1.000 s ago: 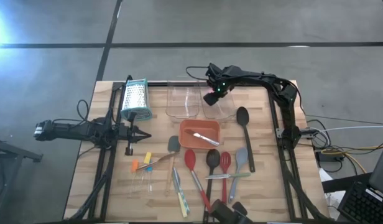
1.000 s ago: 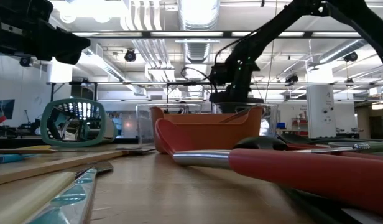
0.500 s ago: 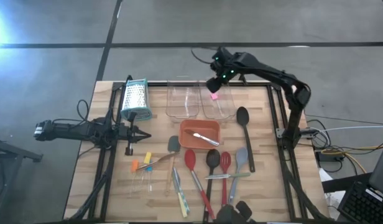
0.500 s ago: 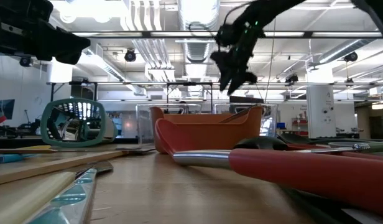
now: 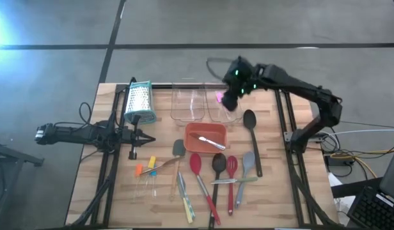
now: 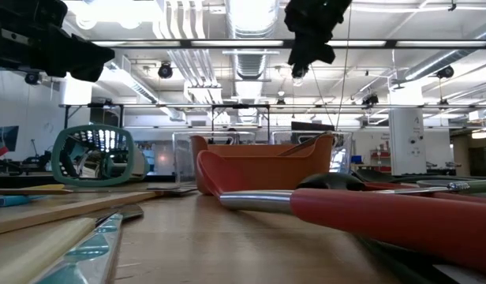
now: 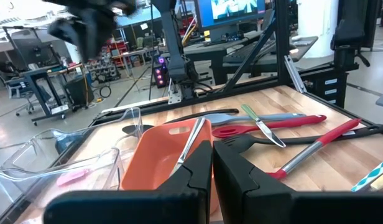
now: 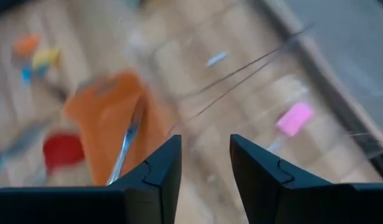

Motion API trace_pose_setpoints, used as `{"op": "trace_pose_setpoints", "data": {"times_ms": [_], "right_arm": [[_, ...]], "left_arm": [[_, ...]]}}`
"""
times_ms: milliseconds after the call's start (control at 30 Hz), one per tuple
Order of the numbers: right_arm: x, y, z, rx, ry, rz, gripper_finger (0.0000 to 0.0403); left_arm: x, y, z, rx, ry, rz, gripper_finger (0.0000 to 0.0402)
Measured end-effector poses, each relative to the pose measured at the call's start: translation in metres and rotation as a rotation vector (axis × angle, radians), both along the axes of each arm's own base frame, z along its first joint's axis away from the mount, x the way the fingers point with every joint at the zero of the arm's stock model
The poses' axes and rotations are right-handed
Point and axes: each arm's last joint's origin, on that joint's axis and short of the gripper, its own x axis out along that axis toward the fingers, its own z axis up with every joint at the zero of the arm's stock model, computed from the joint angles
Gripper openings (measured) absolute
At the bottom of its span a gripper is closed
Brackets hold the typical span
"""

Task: Pick & Place Kitchen Items
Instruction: Adjust the right transparent bin

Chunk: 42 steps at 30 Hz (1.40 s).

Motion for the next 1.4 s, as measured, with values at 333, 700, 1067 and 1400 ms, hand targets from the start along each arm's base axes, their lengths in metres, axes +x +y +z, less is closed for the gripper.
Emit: {"op": "trace_pose_setpoints", "data": {"times_ms": [333,700,1067,1400], "right_arm": [[-0.013,0.037,-0.067,-0.009,0.177,0.229,0.0085],[0.003,0.033,-0.116,-0.007,0.134,0.258,0.0027],[0.021,0.029,-0.133,0.001,0.092,0.262,0.0008],[0.048,0.021,-0.143,0.010,0.090,0.249,0.0008]], "left_arm": [[0.000,0.000,0.000,0.000,0.000,0.000,0.0019],[0.000,0.000,0.000,0.000,0.002,0.000,0.0019],[0.000,0.000,0.000,0.000,0.002,0.000,0.0019],[0.000,0.000,0.000,0.000,0.002,0.000,0.0019]]}}
